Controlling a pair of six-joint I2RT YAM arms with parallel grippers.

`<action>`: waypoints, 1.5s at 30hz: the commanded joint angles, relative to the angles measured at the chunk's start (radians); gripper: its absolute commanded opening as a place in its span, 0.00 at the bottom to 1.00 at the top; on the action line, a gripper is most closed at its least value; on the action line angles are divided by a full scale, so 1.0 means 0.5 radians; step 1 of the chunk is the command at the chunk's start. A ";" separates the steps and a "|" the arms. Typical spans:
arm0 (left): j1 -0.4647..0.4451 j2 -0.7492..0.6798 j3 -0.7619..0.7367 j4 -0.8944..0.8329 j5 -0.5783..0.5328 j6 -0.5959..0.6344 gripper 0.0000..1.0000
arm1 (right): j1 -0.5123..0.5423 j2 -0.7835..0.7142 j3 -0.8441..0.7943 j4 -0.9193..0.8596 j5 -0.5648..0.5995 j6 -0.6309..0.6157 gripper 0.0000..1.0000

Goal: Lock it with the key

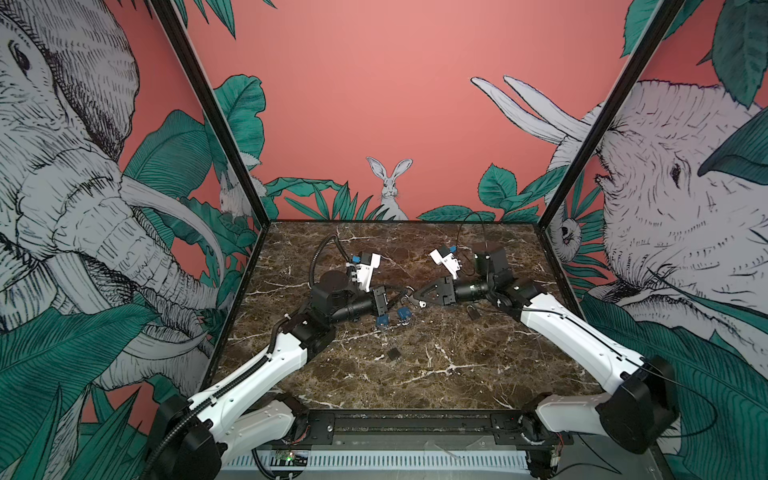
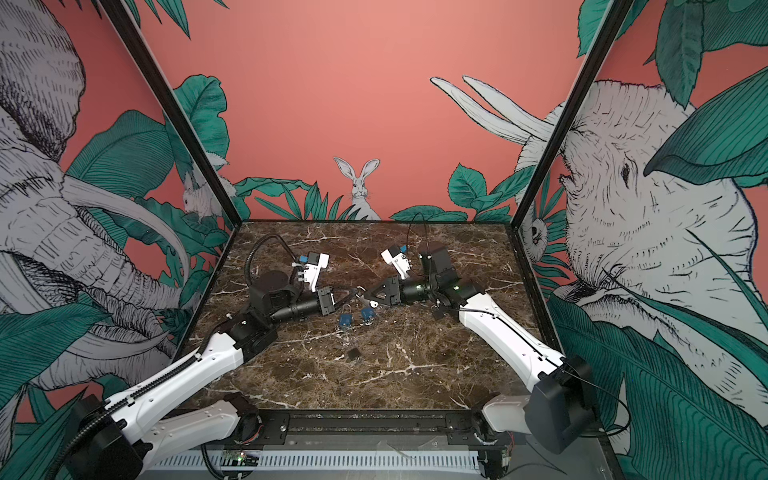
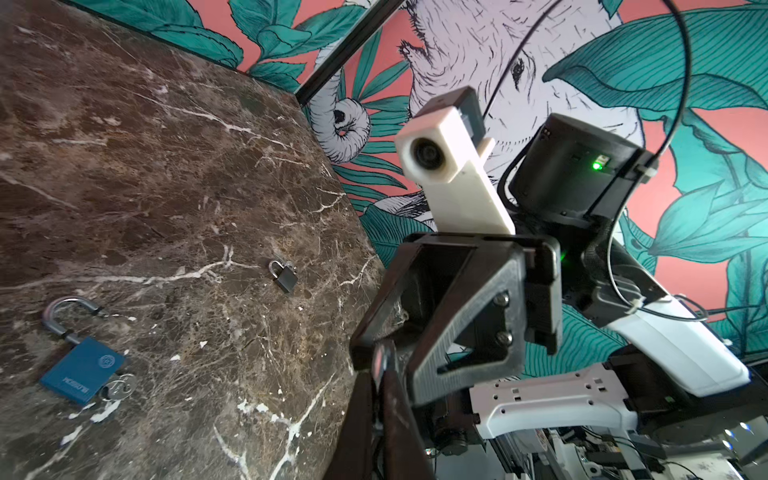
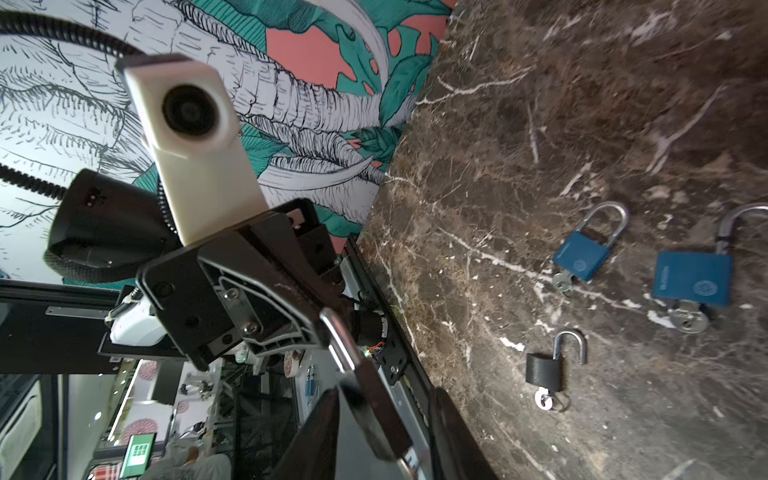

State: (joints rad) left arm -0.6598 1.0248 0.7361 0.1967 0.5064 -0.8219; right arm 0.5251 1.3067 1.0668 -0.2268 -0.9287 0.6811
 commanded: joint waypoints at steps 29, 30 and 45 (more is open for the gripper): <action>0.062 0.029 0.183 0.073 -0.037 0.000 0.00 | 0.027 -0.058 -0.054 0.296 -0.060 0.043 0.44; 0.062 0.025 0.185 0.073 -0.040 -0.001 0.00 | 0.029 -0.055 -0.056 0.296 -0.060 0.045 0.44; 0.081 -0.001 0.197 0.037 0.012 -0.011 0.00 | 0.040 -0.065 0.037 0.164 0.112 -0.090 0.50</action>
State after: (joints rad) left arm -0.6247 1.0477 0.7868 0.1837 0.4850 -0.8230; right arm 0.5415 1.2789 1.0481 -0.1452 -0.9024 0.6708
